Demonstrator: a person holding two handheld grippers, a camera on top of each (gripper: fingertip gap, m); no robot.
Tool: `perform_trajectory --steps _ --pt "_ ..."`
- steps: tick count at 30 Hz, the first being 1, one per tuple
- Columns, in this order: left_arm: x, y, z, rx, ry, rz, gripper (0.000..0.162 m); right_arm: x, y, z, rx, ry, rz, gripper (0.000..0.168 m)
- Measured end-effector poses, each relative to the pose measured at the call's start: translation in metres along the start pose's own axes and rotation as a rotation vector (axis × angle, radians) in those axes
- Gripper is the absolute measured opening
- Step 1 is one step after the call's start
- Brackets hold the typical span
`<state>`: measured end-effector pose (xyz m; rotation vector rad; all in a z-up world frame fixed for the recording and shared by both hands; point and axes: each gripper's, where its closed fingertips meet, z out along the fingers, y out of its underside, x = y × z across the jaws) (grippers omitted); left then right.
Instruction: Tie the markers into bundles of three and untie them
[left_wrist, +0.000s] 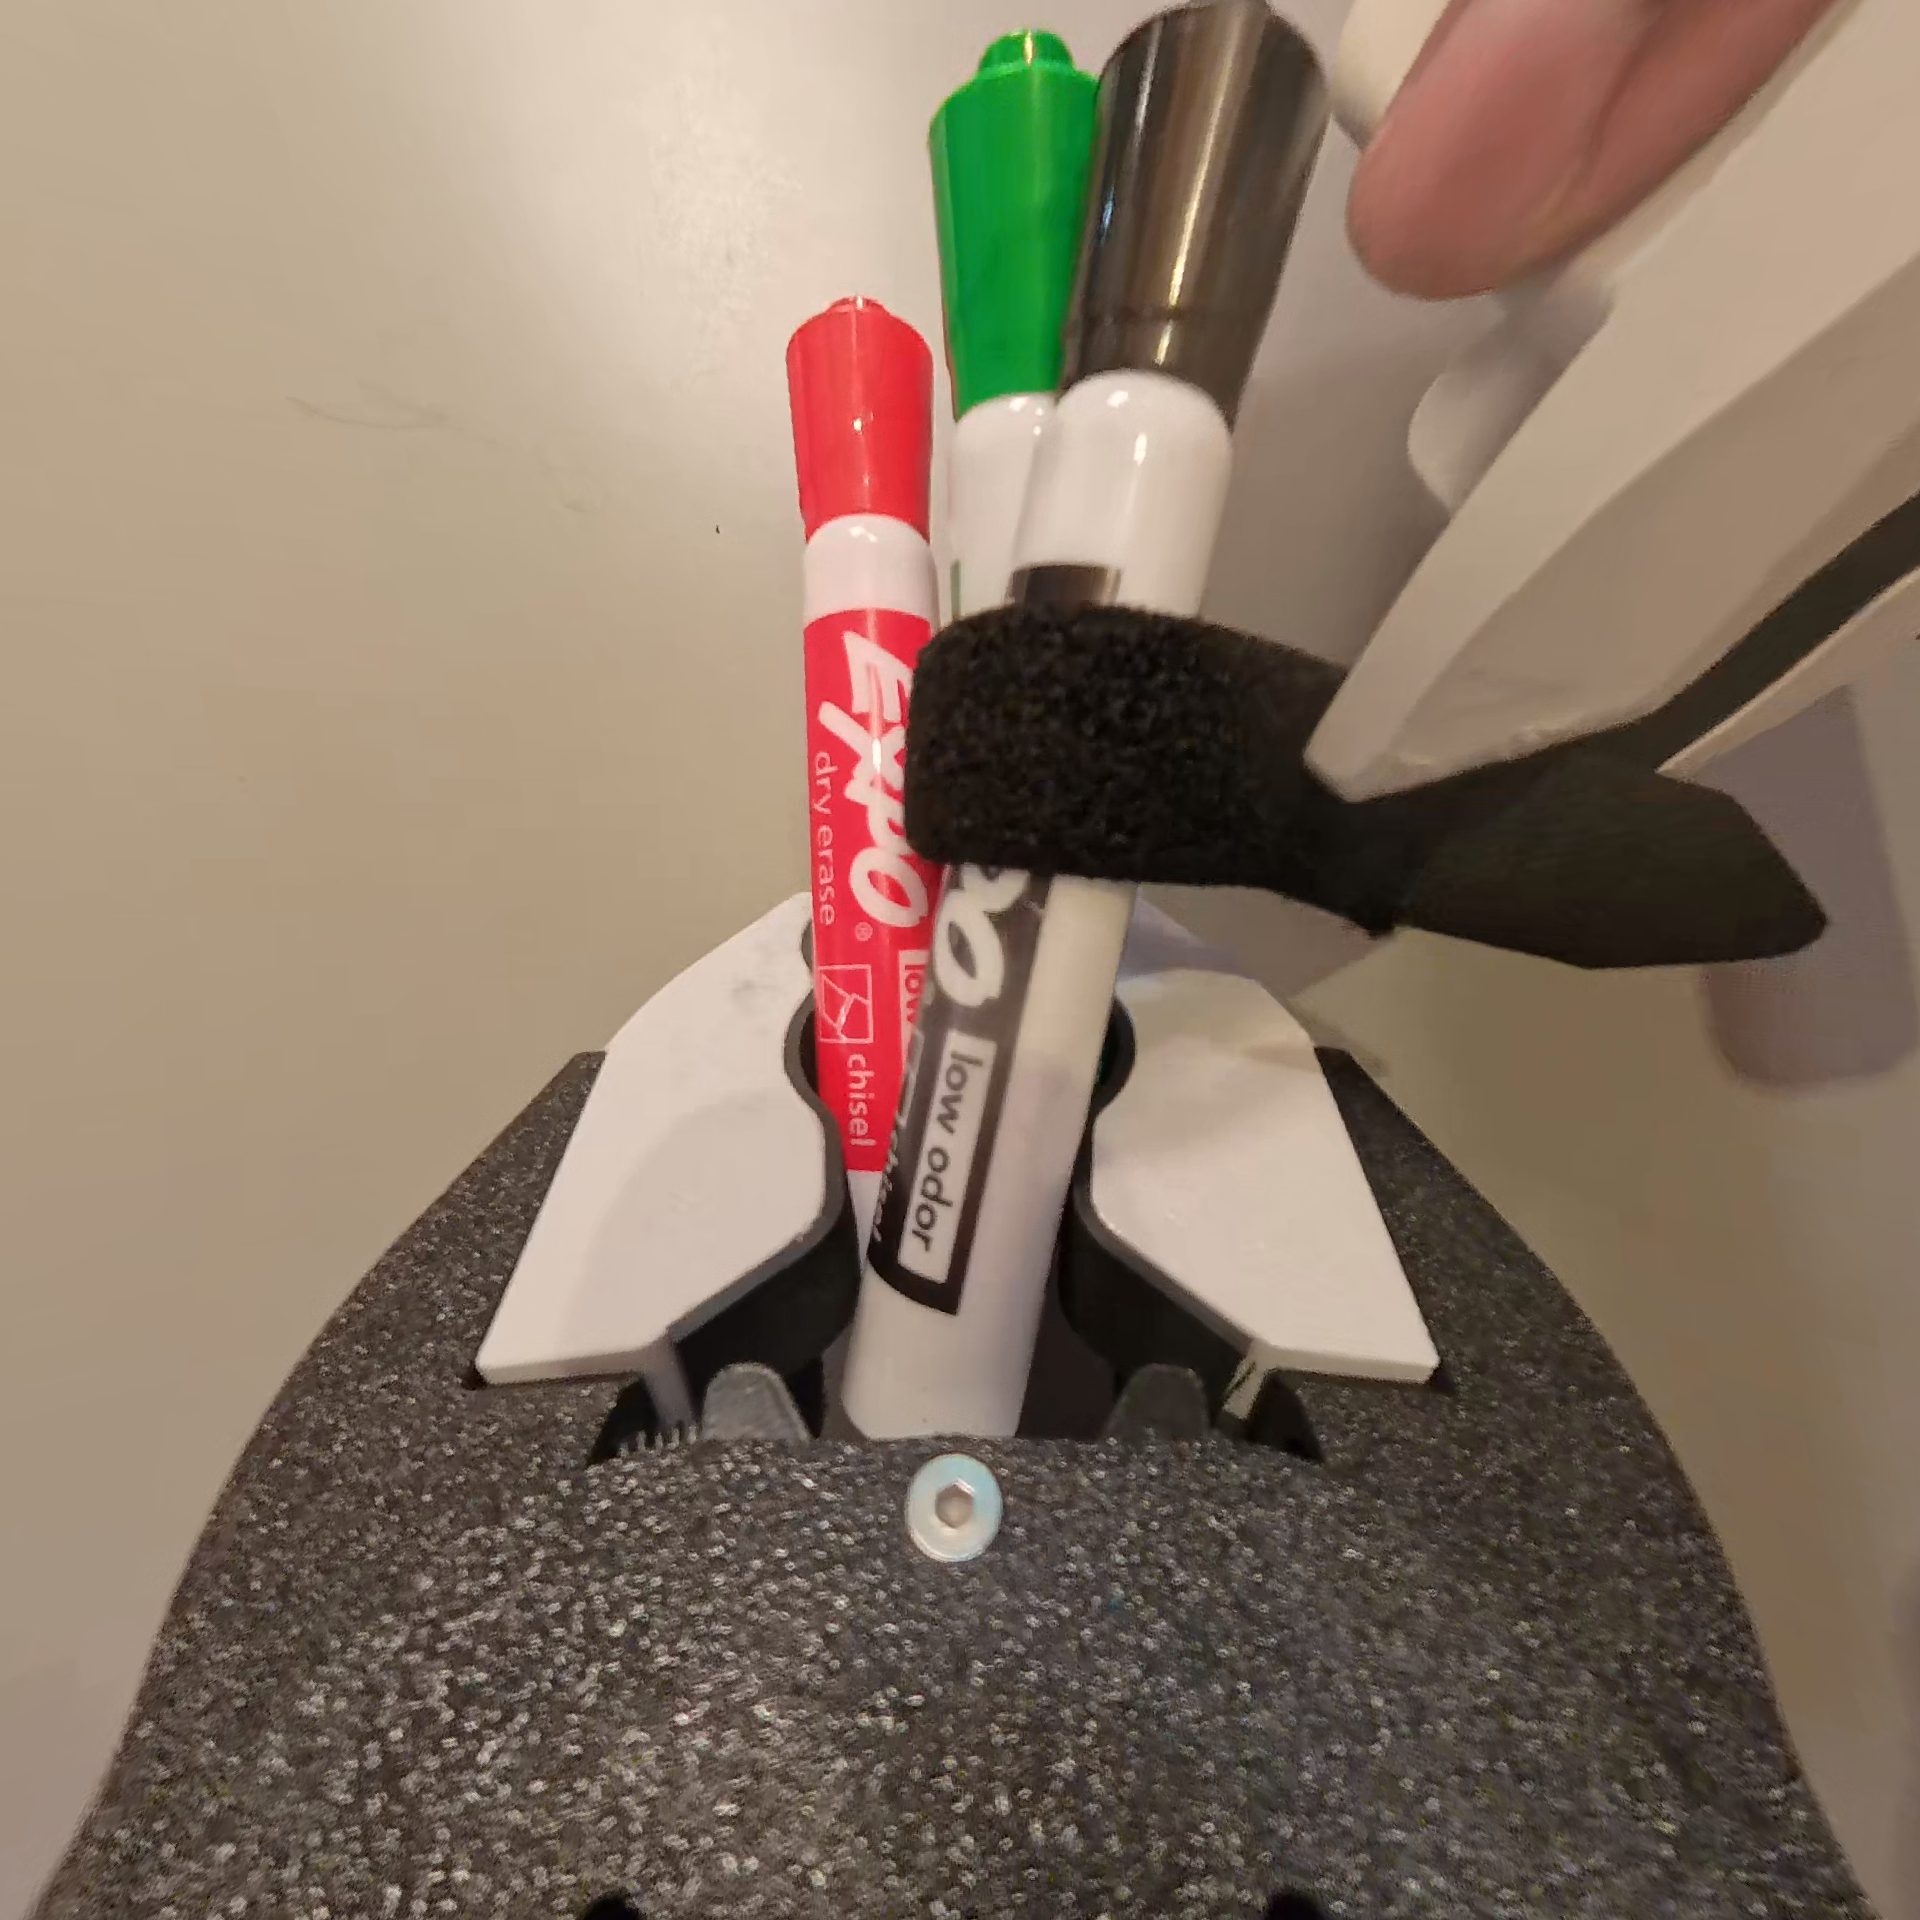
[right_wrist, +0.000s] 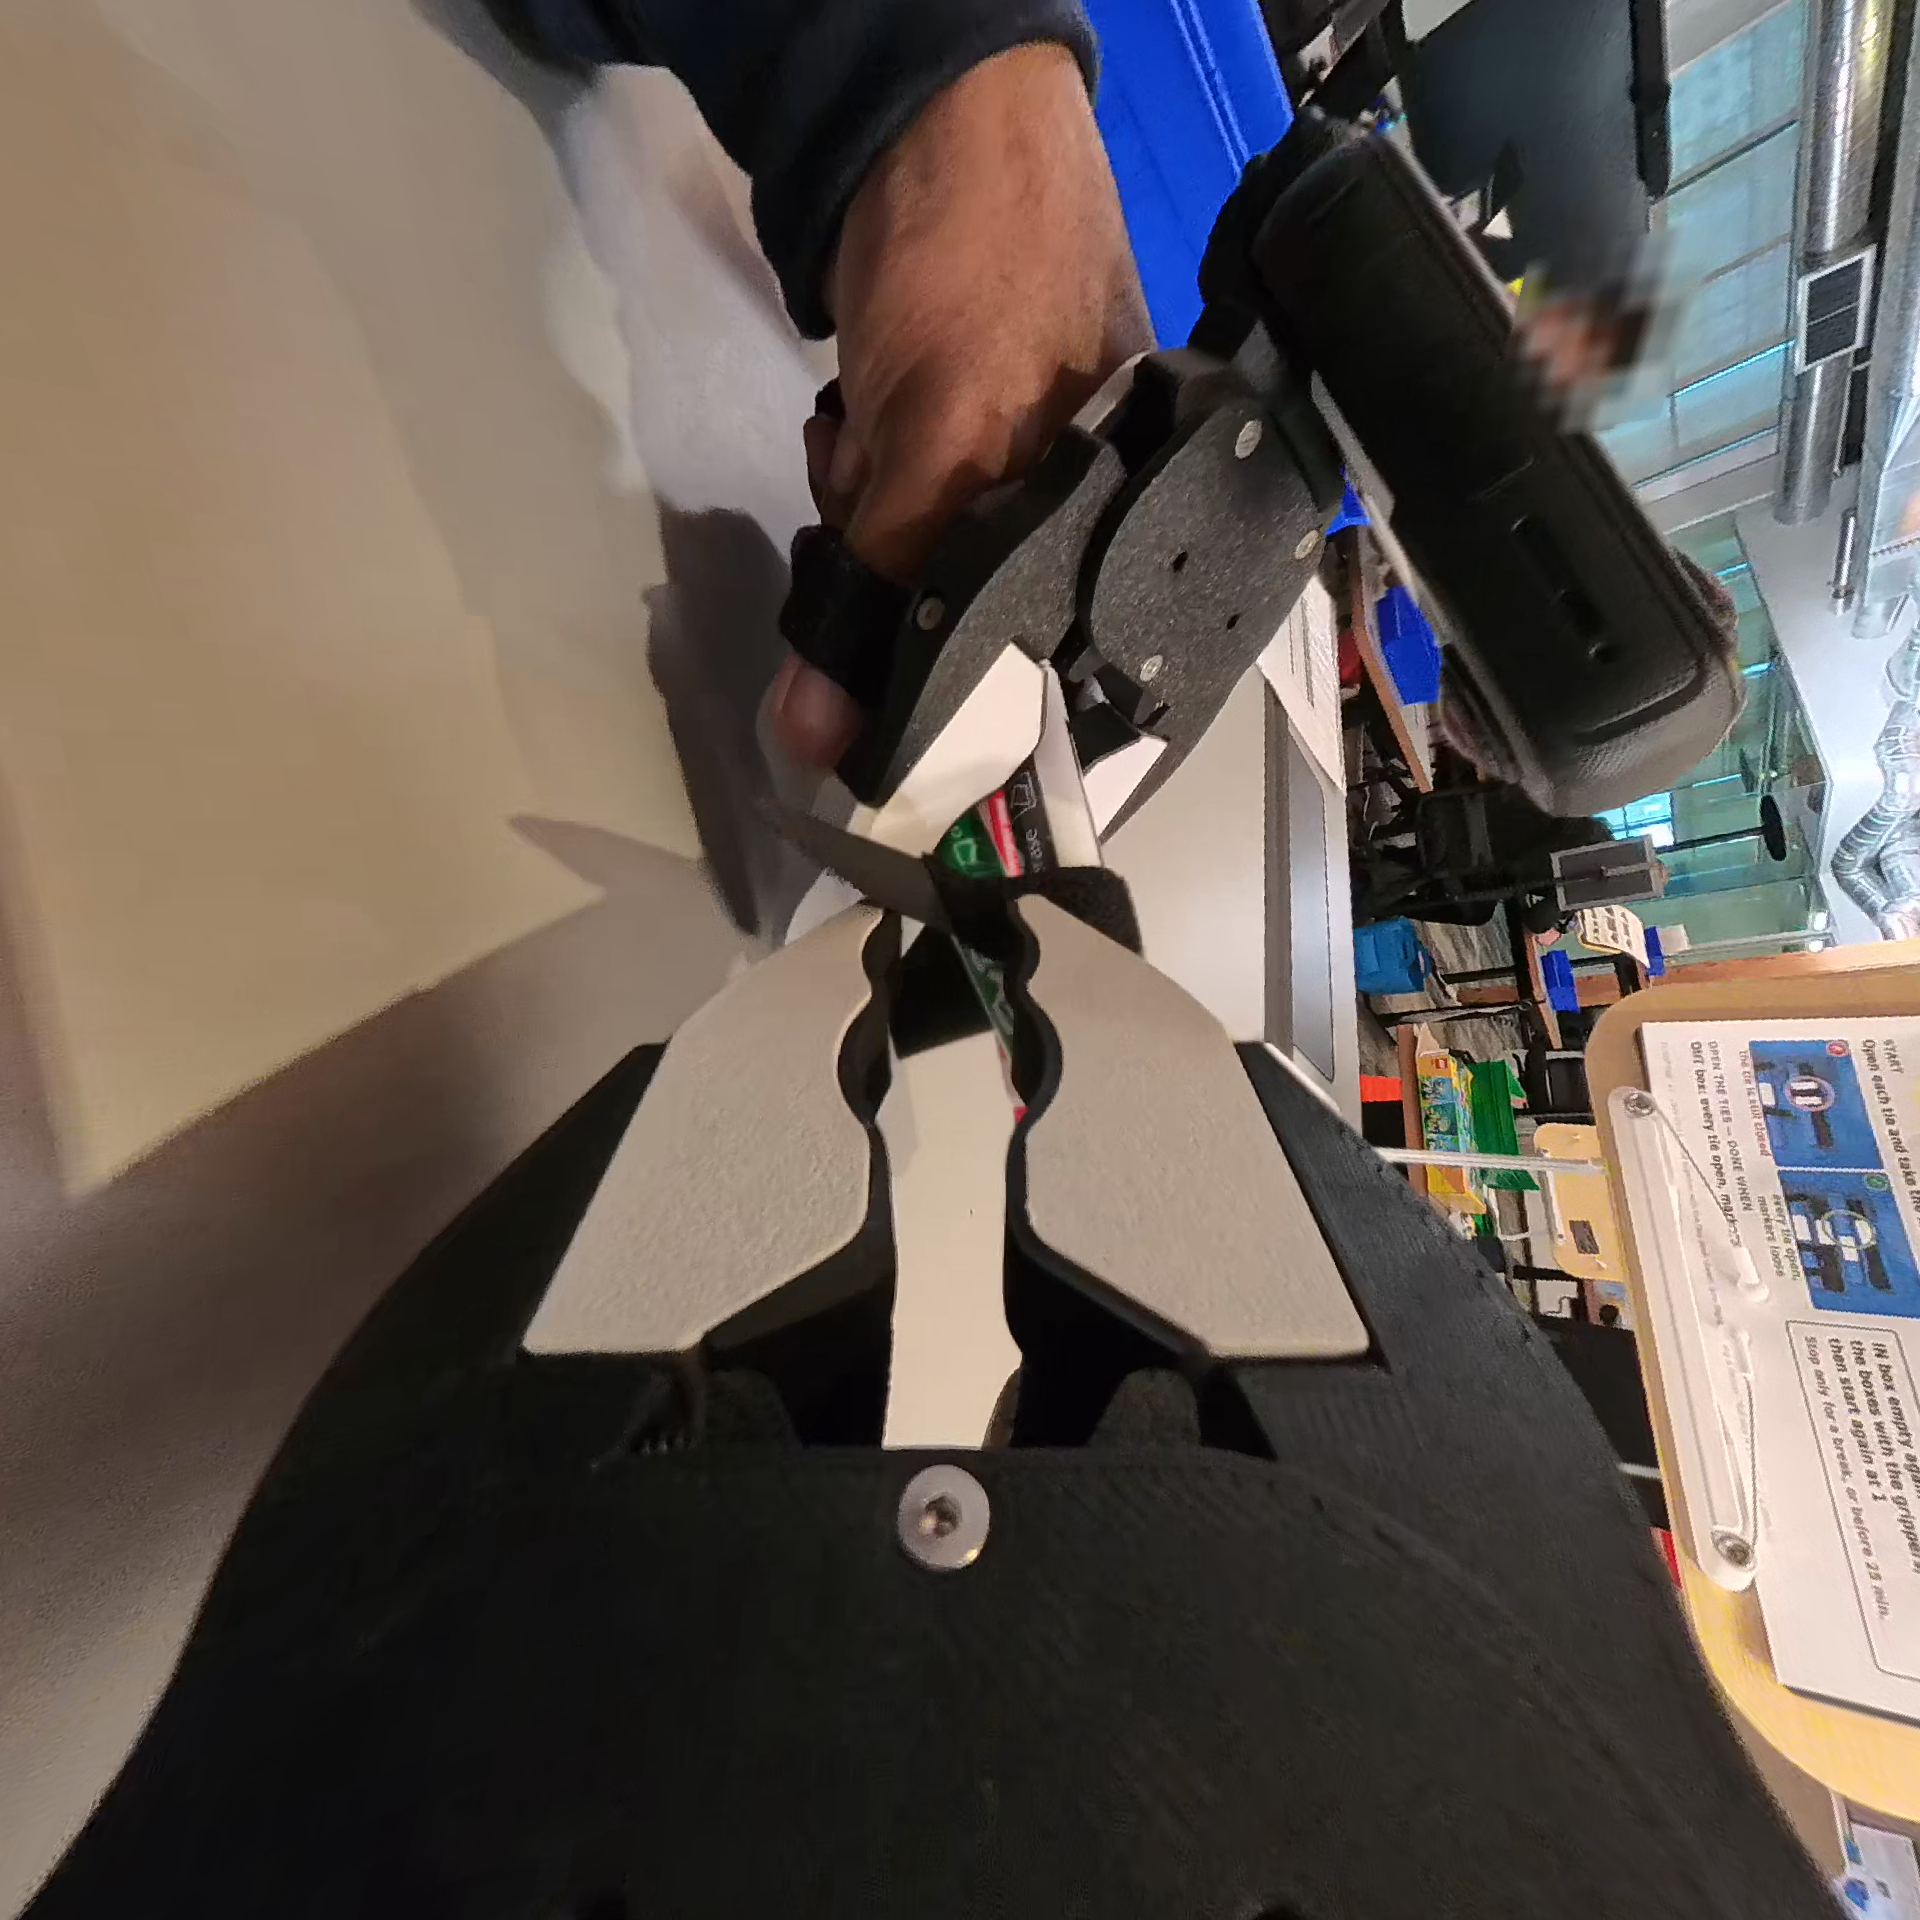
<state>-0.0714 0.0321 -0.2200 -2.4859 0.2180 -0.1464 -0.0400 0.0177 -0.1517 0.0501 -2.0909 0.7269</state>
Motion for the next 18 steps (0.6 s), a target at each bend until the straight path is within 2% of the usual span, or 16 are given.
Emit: perform_trajectory --steps 7,18 --pt "0.0 -0.001 0.001 0.0 -0.001 -0.007 0.045 -0.006 0.002 -0.003 -0.027 0.009 -0.043 0.022" --pt "0.0 -0.002 0.002 0.005 0.003 -0.017 0.045 -0.029 0.016 0.005 -0.192 -0.008 -0.295 0.031"
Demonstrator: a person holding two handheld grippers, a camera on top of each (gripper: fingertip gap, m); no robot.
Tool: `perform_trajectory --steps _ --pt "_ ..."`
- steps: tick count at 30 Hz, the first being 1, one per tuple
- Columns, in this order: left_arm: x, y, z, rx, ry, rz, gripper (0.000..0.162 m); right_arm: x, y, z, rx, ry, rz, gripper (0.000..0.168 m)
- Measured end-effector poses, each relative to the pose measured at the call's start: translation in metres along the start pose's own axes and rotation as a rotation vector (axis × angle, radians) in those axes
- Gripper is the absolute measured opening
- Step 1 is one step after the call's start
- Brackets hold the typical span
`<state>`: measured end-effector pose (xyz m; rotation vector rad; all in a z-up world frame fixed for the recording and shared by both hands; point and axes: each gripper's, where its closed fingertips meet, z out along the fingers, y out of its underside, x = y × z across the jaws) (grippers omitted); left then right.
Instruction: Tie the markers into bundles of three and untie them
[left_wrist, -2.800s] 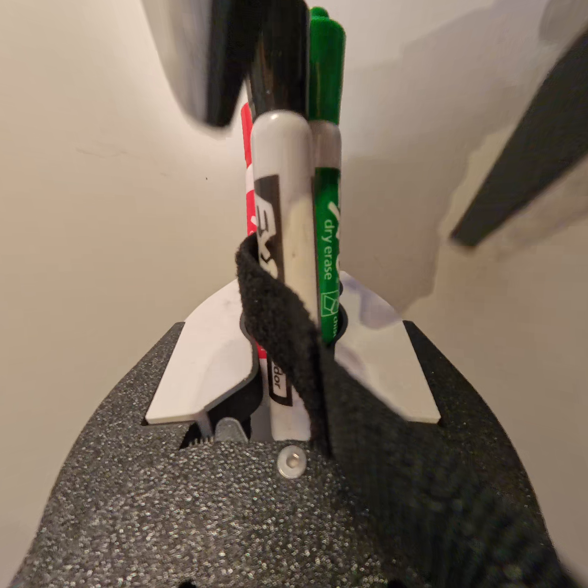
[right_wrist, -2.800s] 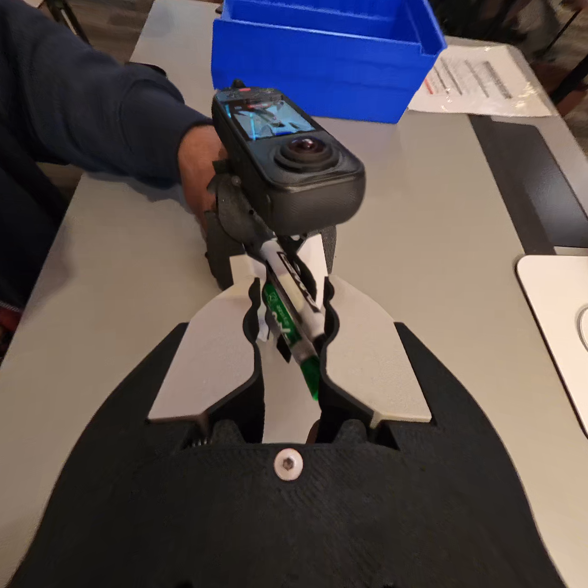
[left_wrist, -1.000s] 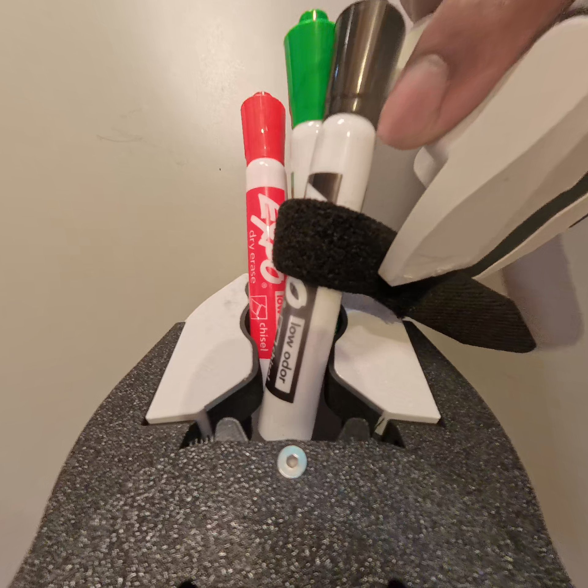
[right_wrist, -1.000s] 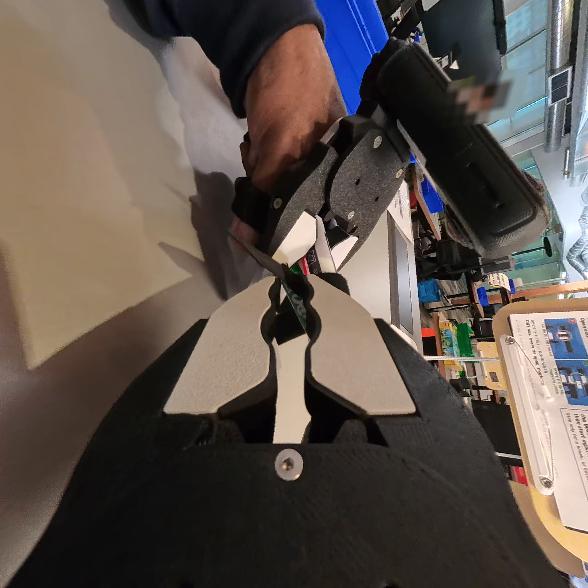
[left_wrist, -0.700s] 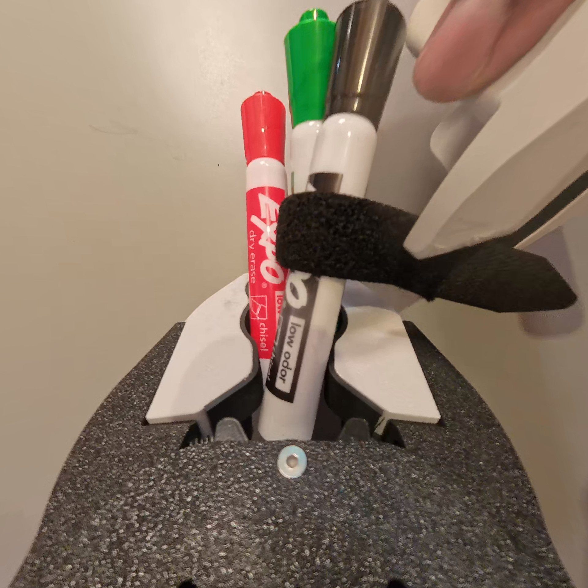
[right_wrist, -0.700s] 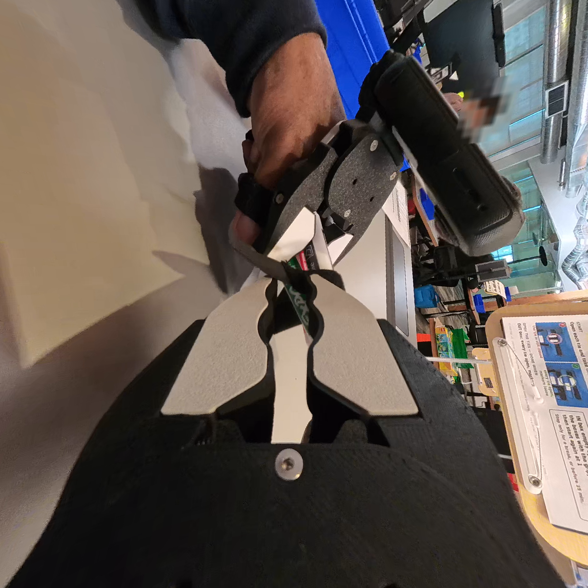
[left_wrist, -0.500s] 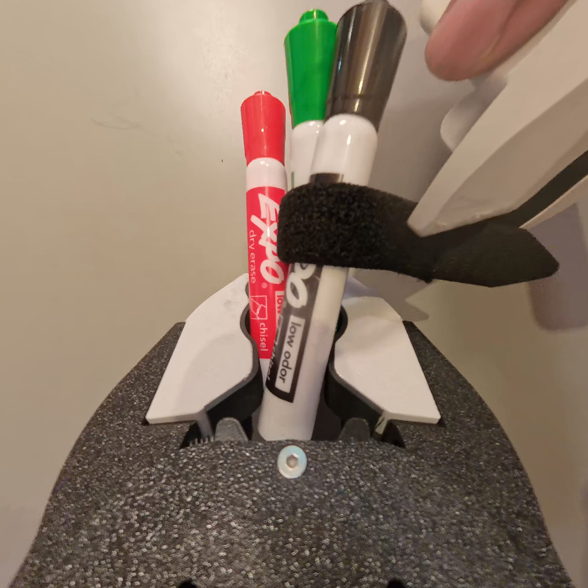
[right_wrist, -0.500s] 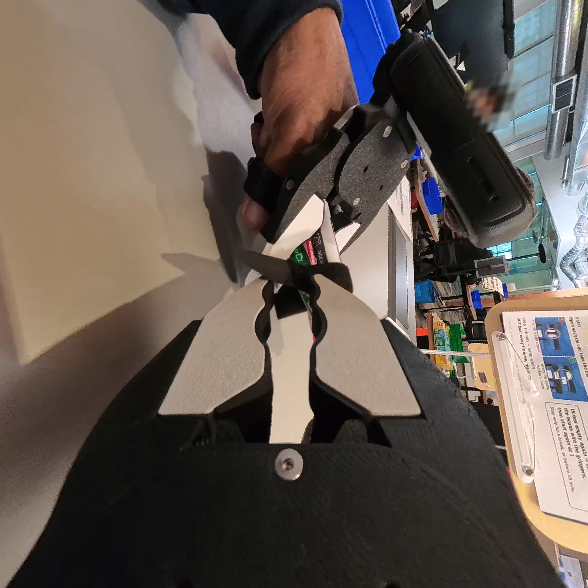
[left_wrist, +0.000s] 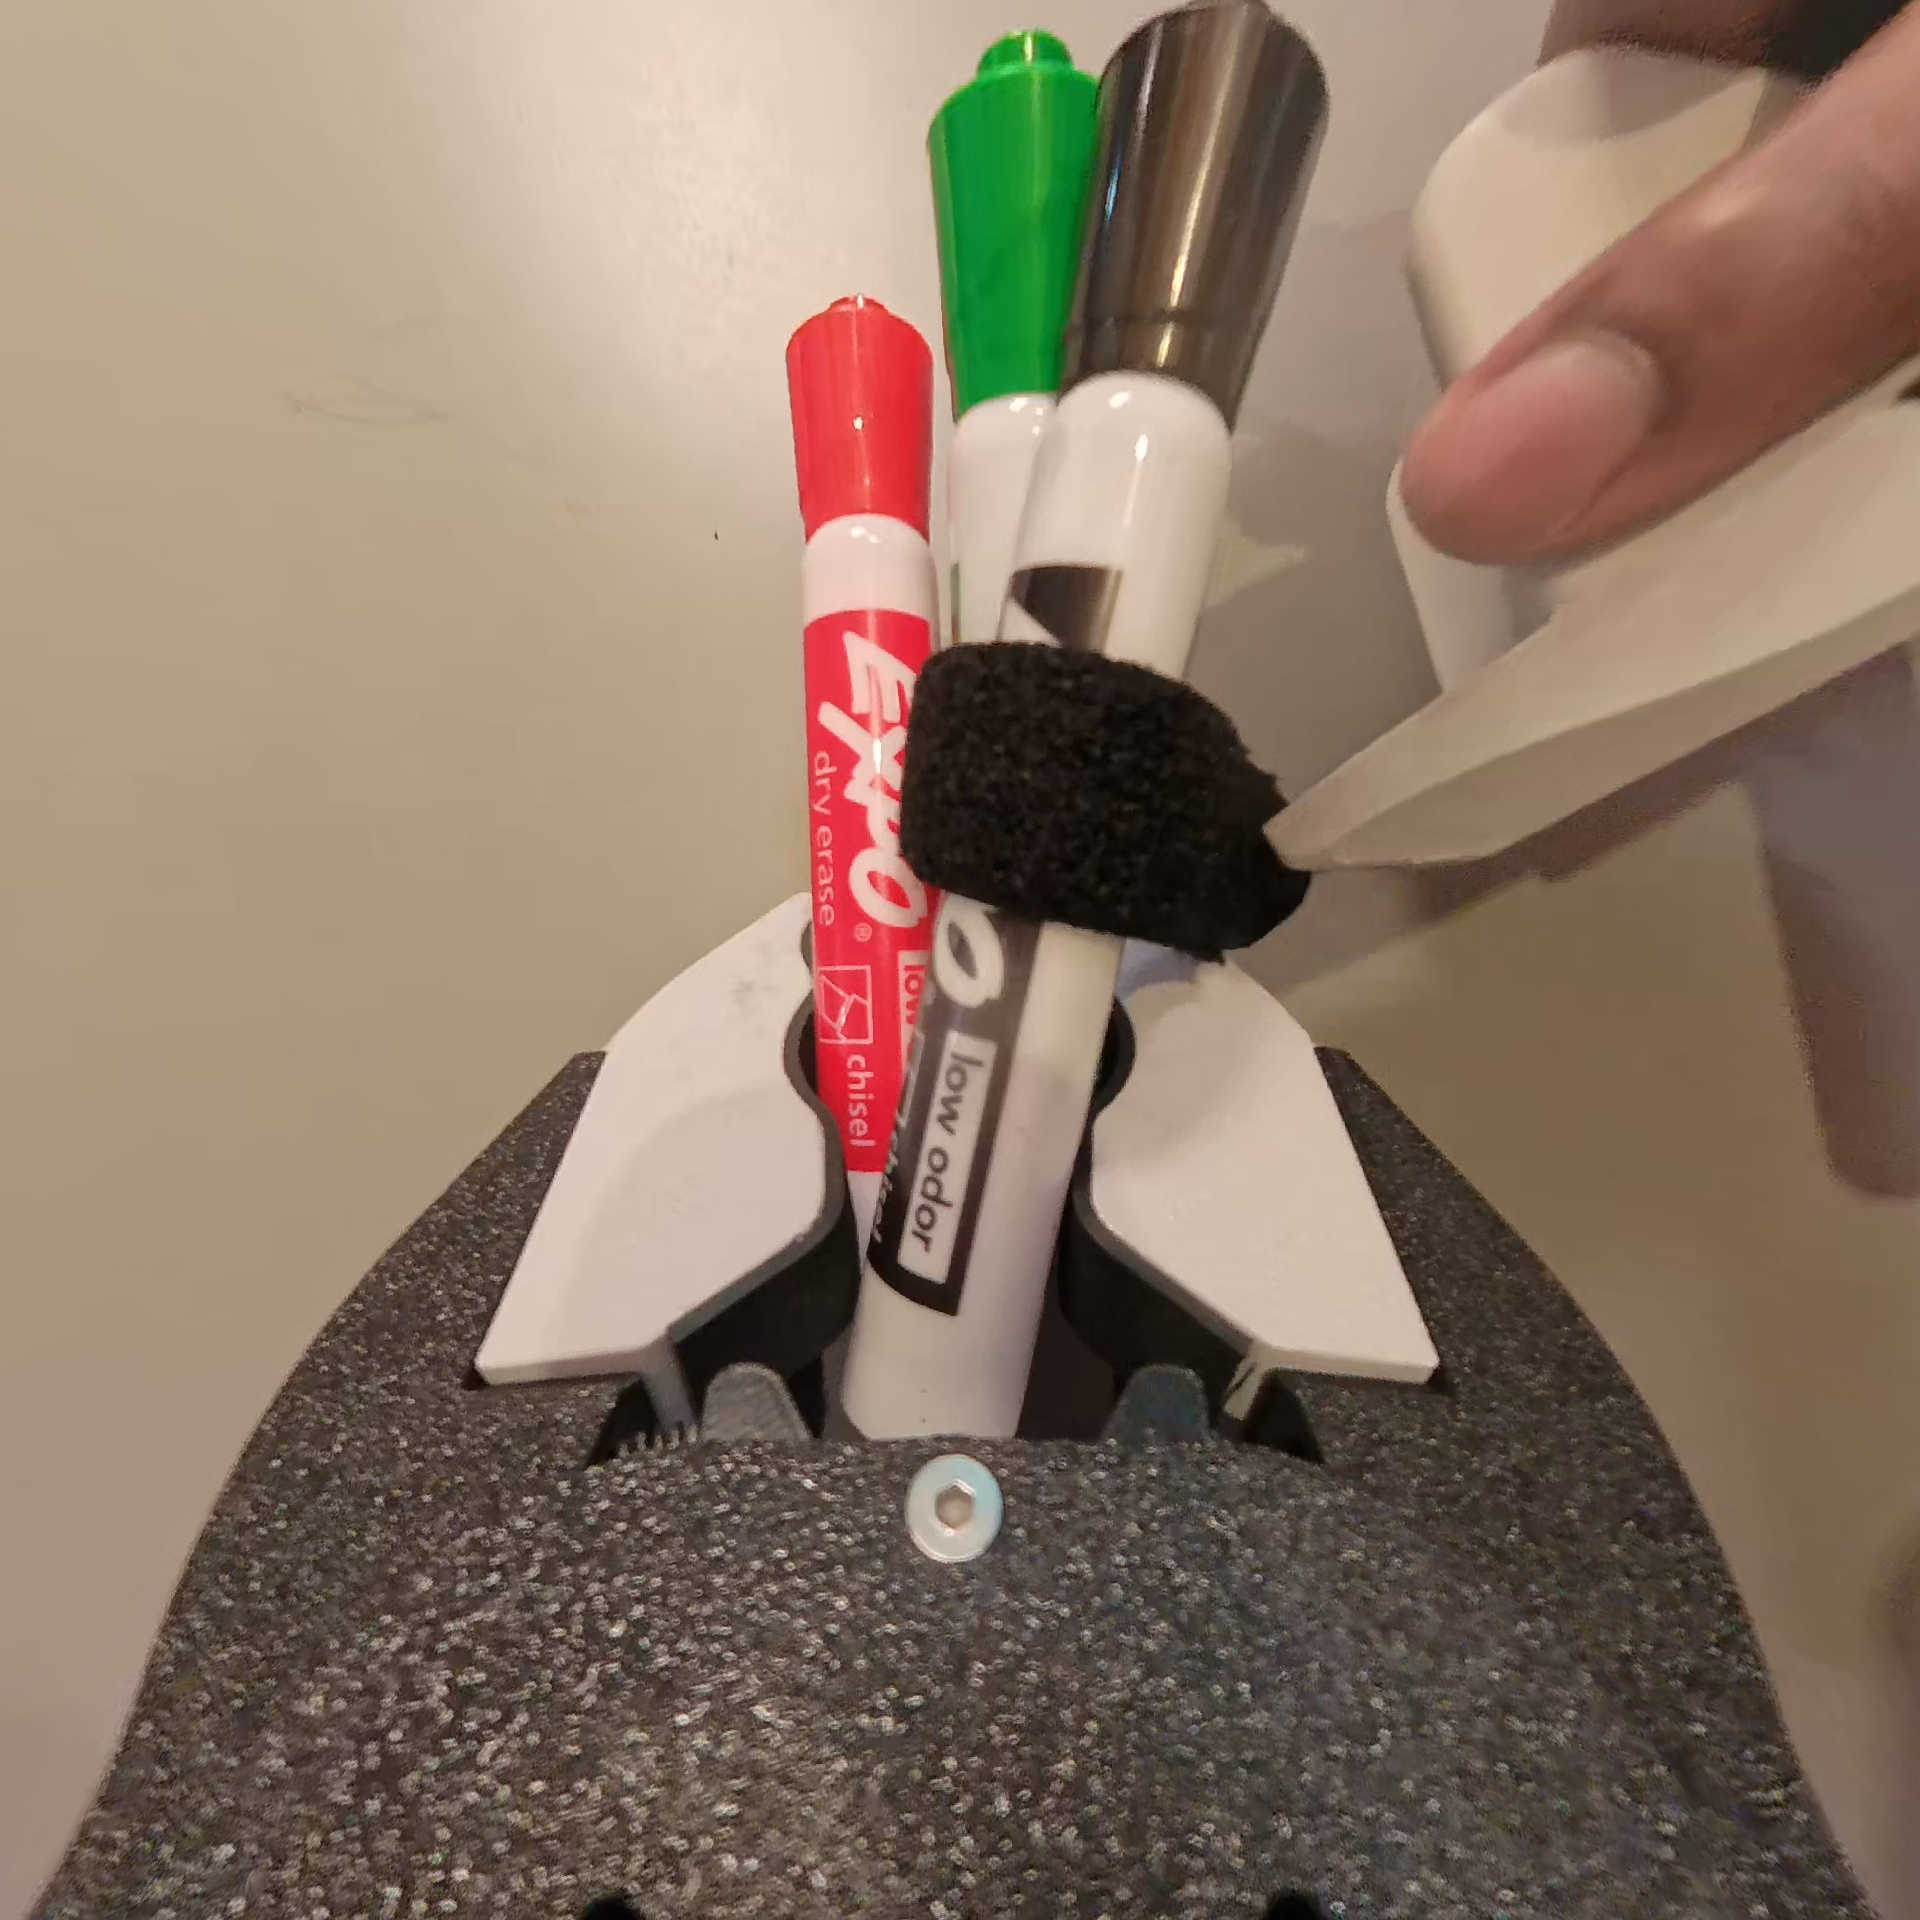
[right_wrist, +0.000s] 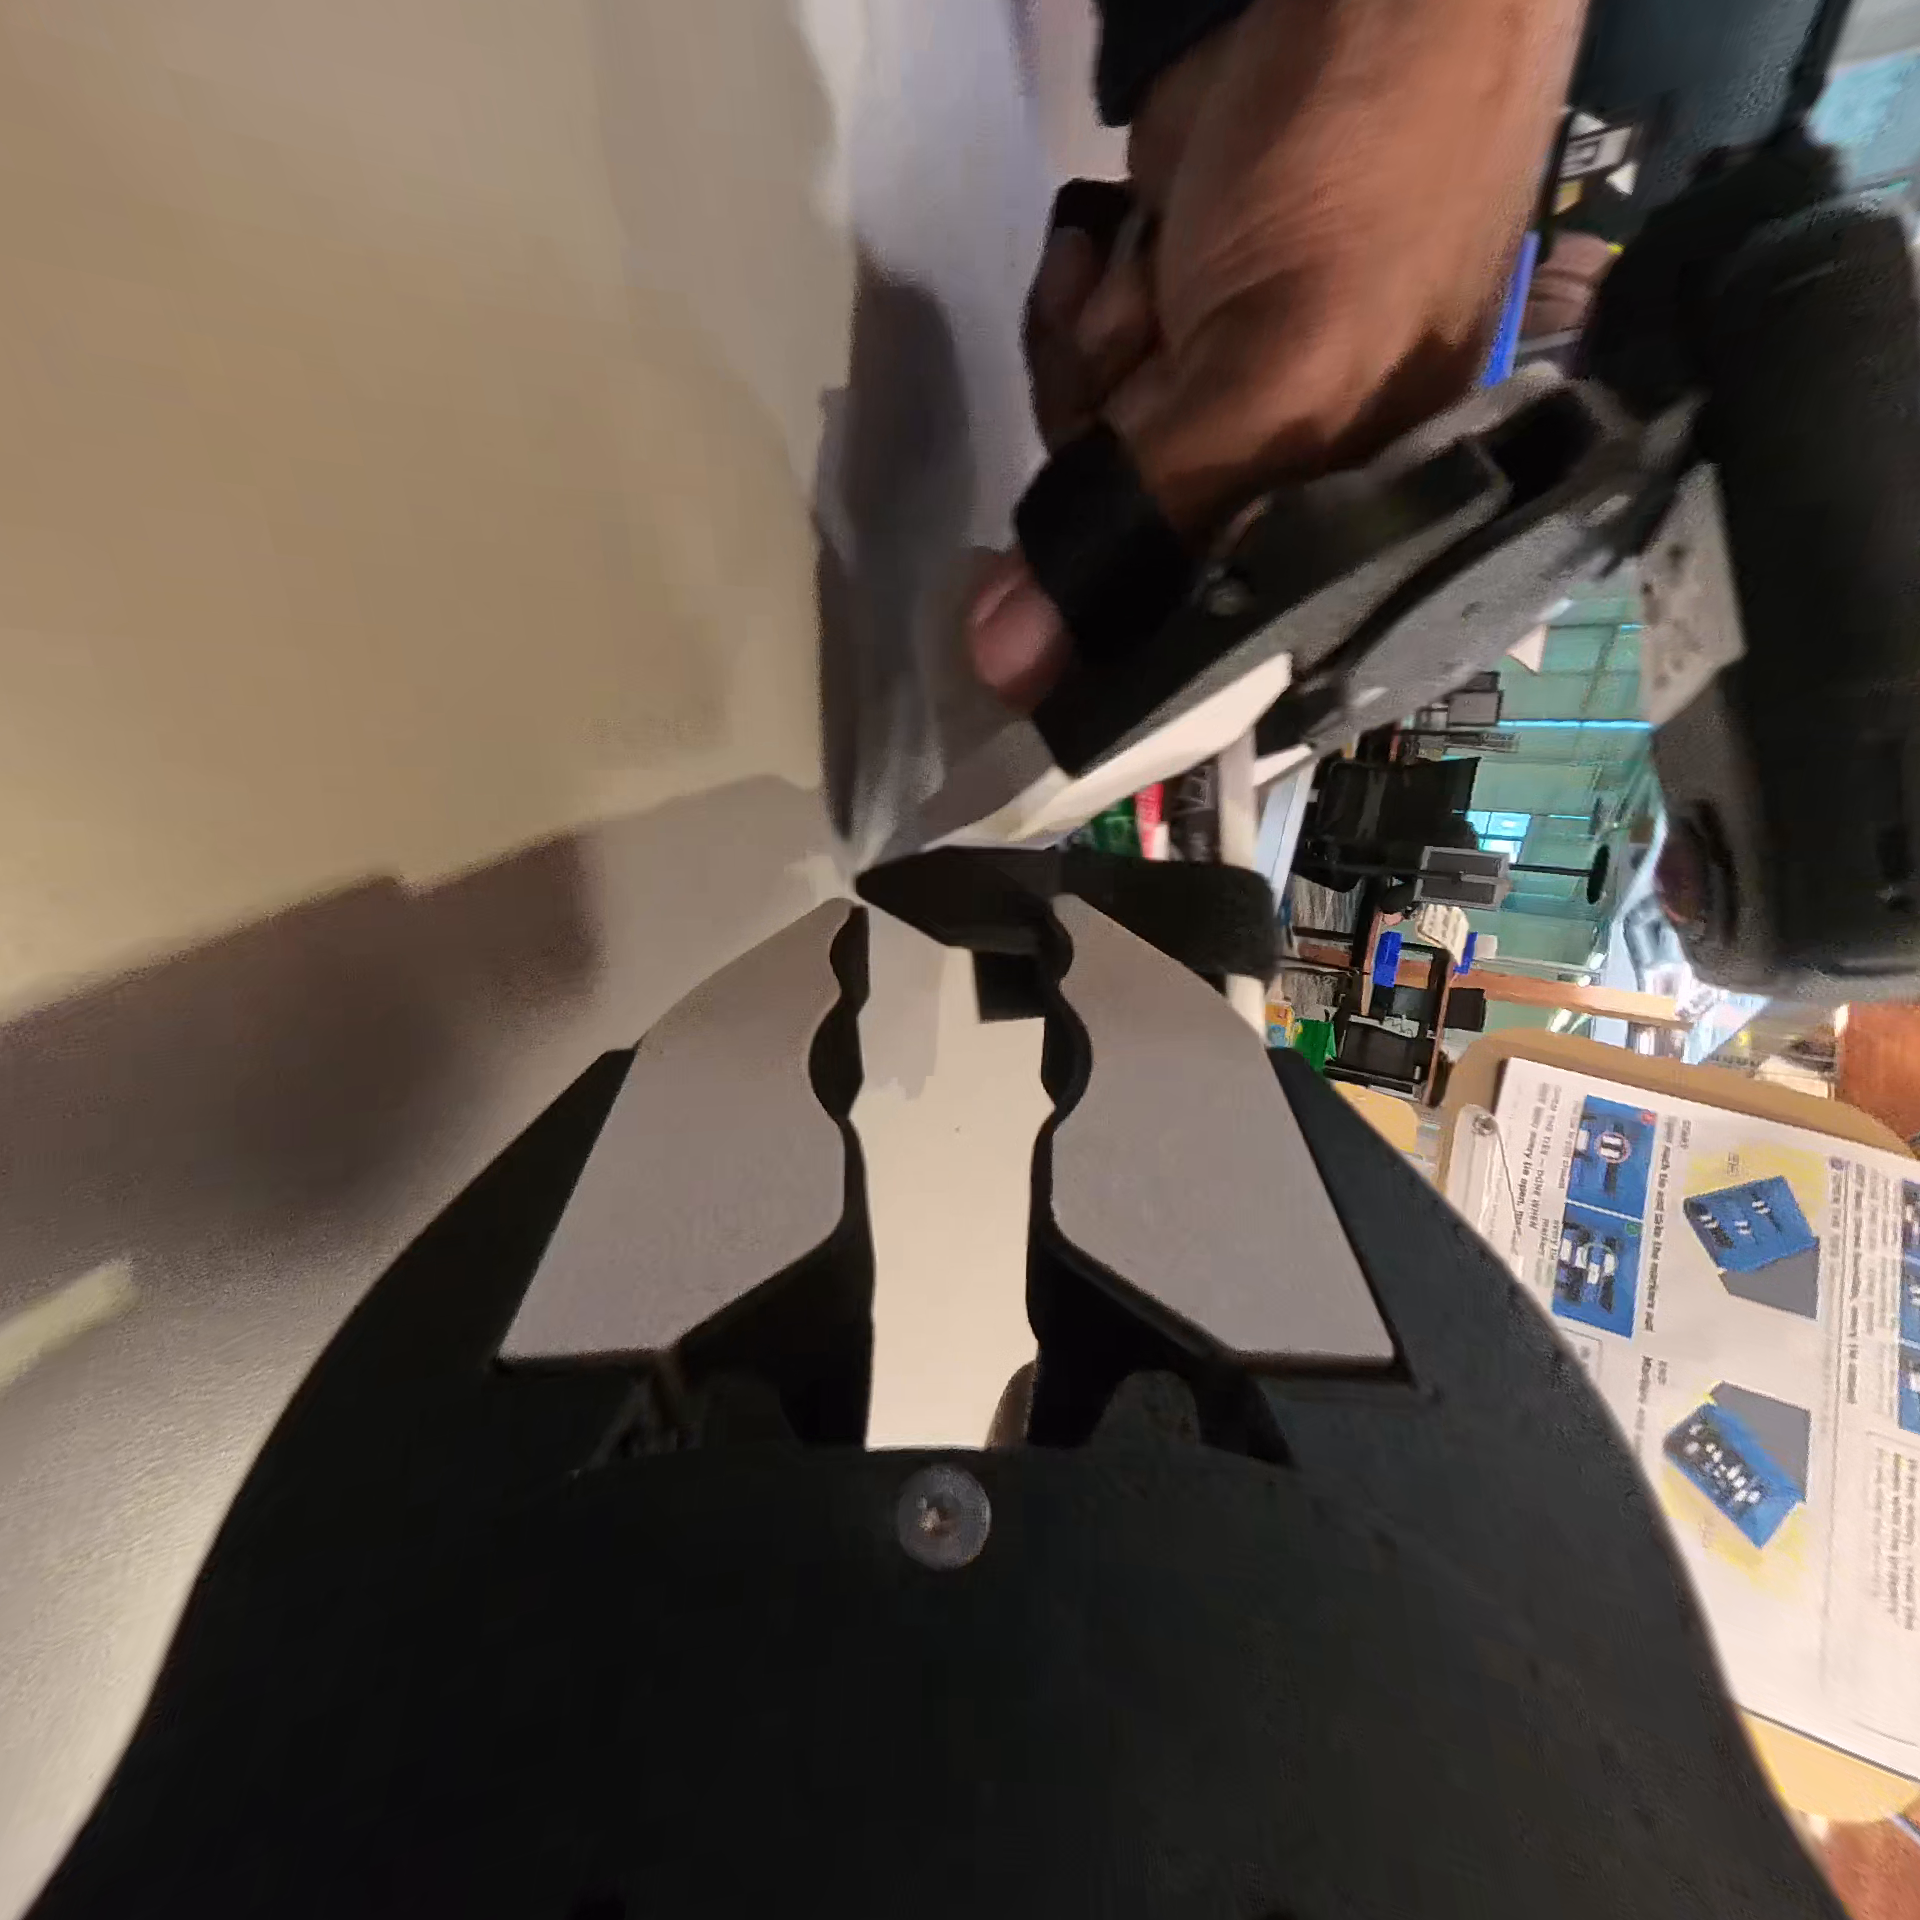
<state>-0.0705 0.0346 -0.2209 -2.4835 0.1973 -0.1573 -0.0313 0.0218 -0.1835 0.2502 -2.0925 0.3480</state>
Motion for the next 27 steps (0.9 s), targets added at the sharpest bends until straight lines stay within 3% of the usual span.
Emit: perform_trajectory --steps 5,19,27 --pt "-0.001 -0.001 -0.001 0.009 -0.004 -0.001 0.045 -0.015 0.002 0.002 -0.036 -0.063 -0.002 0.03" --pt "0.001 -0.014 -0.006 0.084 -0.057 0.06 0.045 -0.017 0.005 0.001 0.004 -0.166 0.442 0.024" --pt "-0.002 -0.022 -0.005 0.135 -0.122 0.114 0.045 -0.002 0.009 -0.002 0.067 -0.115 0.649 0.024"
